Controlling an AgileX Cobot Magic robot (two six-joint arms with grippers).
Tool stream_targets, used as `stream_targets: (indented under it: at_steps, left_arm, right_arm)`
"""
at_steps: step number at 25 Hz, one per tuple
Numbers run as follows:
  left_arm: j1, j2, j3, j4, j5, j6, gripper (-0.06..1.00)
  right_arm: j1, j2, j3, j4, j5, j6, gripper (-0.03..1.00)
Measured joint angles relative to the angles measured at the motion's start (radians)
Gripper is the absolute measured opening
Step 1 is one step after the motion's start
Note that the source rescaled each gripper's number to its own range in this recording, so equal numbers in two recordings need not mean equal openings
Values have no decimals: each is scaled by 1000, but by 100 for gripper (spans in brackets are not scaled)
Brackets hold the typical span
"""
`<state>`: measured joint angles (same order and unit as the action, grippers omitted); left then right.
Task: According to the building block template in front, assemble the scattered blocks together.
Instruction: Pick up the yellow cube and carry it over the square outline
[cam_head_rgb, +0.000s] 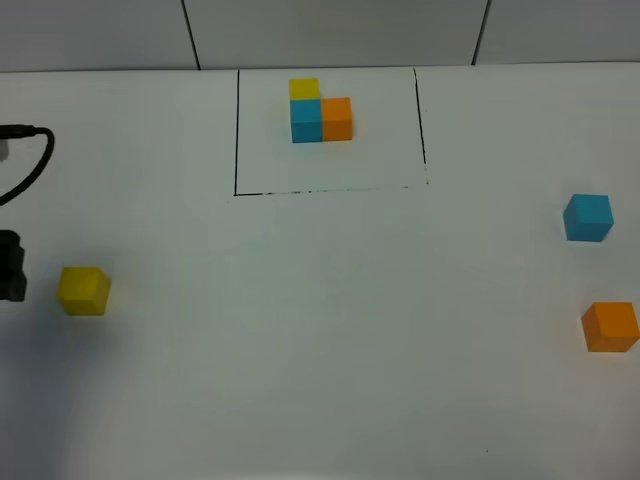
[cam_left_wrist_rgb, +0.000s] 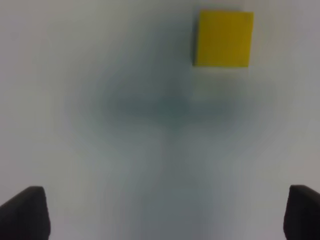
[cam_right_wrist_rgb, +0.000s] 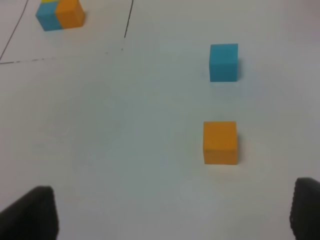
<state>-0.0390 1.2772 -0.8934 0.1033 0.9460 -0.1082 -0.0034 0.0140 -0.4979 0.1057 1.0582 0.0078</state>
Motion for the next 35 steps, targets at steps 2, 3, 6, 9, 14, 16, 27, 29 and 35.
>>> stream_targets:
  at_steps: [2,3,6,9,14,16,27,29,35]
  left_arm:
    - [0,64,-9,-14,-37,0,100]
    - [0,95,-14,-18,-53,0,100]
    - [0,187,-28,-27,-81,0,100]
    - [0,274,-30,-30,-99,0,100]
    - [-25,367,-31,-59,-153,0,99]
    - [-39,389,-32,-53,-175,-12,99]
    - [-42,489,-36,-27,-294,-33,99]
    - [-42,504,-36,-27,-318,-33,99]
    - [-50,559,-39,-28,-356,-33,99]
  right_arm:
    - [0,0,0,0,0,0,94]
    - [0,0,0,0,0,0,94]
    - [0,0,0,0,0,0,93]
    - [0,0,0,0,0,0,93]
    - [0,0,0,0,0,0,92]
    - [0,0,0,0,0,0,92]
    - [0,0,0,0,0,0,91]
    - [0,0,0,0,0,0,91]
    - [0,0,0,2,0,0,90]
